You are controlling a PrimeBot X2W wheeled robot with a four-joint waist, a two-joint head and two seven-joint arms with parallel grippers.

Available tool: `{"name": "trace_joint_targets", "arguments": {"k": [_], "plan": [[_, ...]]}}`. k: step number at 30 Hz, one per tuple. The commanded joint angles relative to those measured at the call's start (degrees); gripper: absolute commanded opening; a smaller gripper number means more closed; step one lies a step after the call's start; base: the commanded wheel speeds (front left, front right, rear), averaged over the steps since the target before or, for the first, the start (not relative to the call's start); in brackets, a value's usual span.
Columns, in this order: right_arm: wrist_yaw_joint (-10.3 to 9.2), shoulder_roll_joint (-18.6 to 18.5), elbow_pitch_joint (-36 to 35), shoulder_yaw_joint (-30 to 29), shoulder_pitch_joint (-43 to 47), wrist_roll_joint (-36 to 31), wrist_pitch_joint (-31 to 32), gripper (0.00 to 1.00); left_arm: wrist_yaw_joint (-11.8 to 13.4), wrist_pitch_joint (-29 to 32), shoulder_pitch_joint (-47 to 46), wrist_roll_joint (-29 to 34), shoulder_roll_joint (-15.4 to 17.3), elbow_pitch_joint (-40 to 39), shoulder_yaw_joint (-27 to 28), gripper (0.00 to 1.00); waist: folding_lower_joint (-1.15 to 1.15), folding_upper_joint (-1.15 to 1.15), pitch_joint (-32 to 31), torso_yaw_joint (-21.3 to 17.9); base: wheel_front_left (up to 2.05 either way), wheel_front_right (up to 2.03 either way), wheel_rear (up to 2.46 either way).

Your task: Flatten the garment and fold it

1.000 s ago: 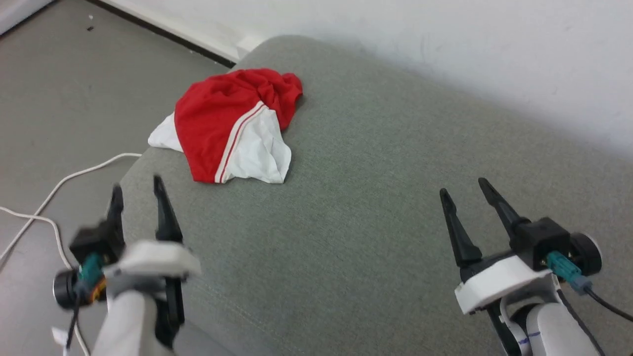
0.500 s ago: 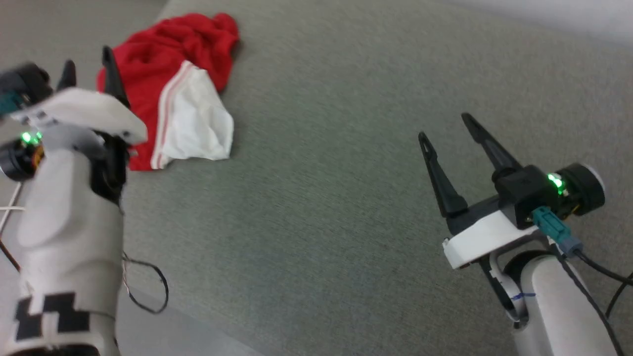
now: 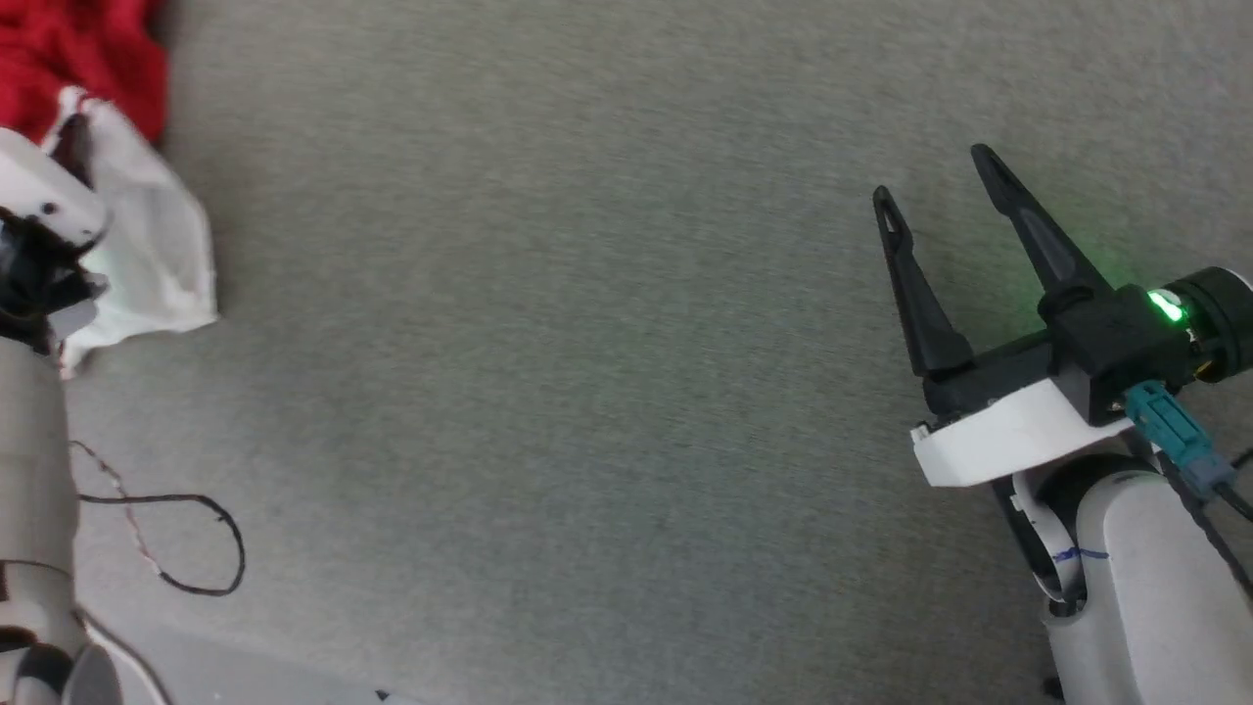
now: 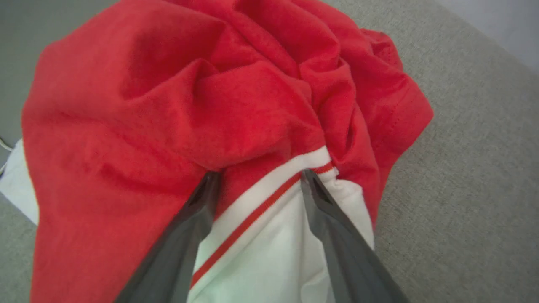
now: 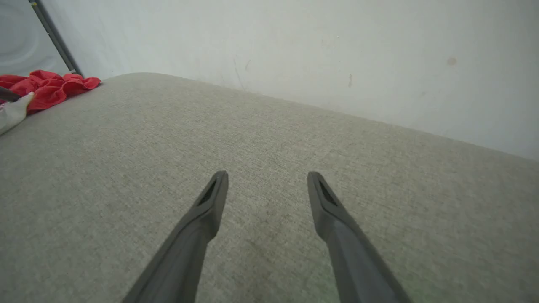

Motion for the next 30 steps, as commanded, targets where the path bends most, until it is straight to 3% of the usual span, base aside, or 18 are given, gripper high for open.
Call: {"name": "trace_joint_targets", "arguments": {"k": [1, 5, 6, 7, 12, 17, 22, 27, 30], "plan": [[-0.11, 0.3, -0.1, -0.3, -0.4, -0.2, -0.9, 1.0, 1.1, 1.6, 0.3, -1.1, 1.2, -0.5, 1.3, 1.0, -0.02, 0.0, 6.3, -7.4, 0.0, 0.0, 0.0], [-0.11, 0.7, 1.0, -0.5, -0.3, 0.2, -1.9, 1.0, 2.3, 7.0, 2.4, -2.8, 2.2, -1.2, 2.3, 1.0, -0.02, 0.0, 5.3, -8.1, 0.0, 0.0, 0.0], [-0.11, 0.9, 1.4, -0.6, -0.4, 0.3, -2.2, 1.0, 2.2, 8.3, 3.0, -3.0, 2.2, -1.5, 2.2, 0.24, -0.02, 0.0, 4.7, -8.2, 0.0, 0.0, 0.0], [-0.11, 1.0, 1.8, -0.7, -0.4, 0.3, -2.5, 1.0, 1.9, 9.4, 3.6, -3.4, 2.3, -1.8, 2.3, 0.0, -0.02, 0.0, 3.9, -8.2, 0.0, 0.0, 0.0], [-0.11, 1.7, 3.9, -0.6, -0.5, 0.8, -4.0, 1.0, 2.3, 6.6, 6.6, -1.5, 5.5, -5.0, 2.1, 0.0, -0.02, 0.0, -0.1, -8.7, 0.0, 0.0, 0.0], [-0.11, 2.6, 7.4, -0.7, 0.5, 2.0, -6.2, 1.0, 5.0, -7.2, 8.0, 3.6, 10.4, -9.4, 2.6, 0.0, -0.02, 0.0, -7.6, -9.7, 0.0, 0.0, 0.0], [-0.11, 3.1, 11.1, -2.0, 3.3, 3.6, -8.2, 1.0, 4.8, -17.3, 7.0, 8.5, 13.5, -13.6, 0.3, 0.0, -0.02, 0.0, -16.0, -10.8, 0.0, 0.0, 0.0], [-0.11, 3.2, 13.0, -3.4, 6.3, 6.5, -9.6, 1.0, 3.1, -20.4, 4.6, 12.6, 14.6, -18.6, -4.3, 0.0, -0.02, 0.0, -22.9, -12.9, 0.0, 0.0, 0.0], [-0.11, 3.2, 13.5, -4.3, 7.7, 7.7, -10.0, 1.0, 1.9, -20.9, 2.5, 14.1, 13.3, -22.7, -7.5, 0.0, -0.02, 0.0, -25.4, -14.3, 0.0, 0.0, 0.0]]}}
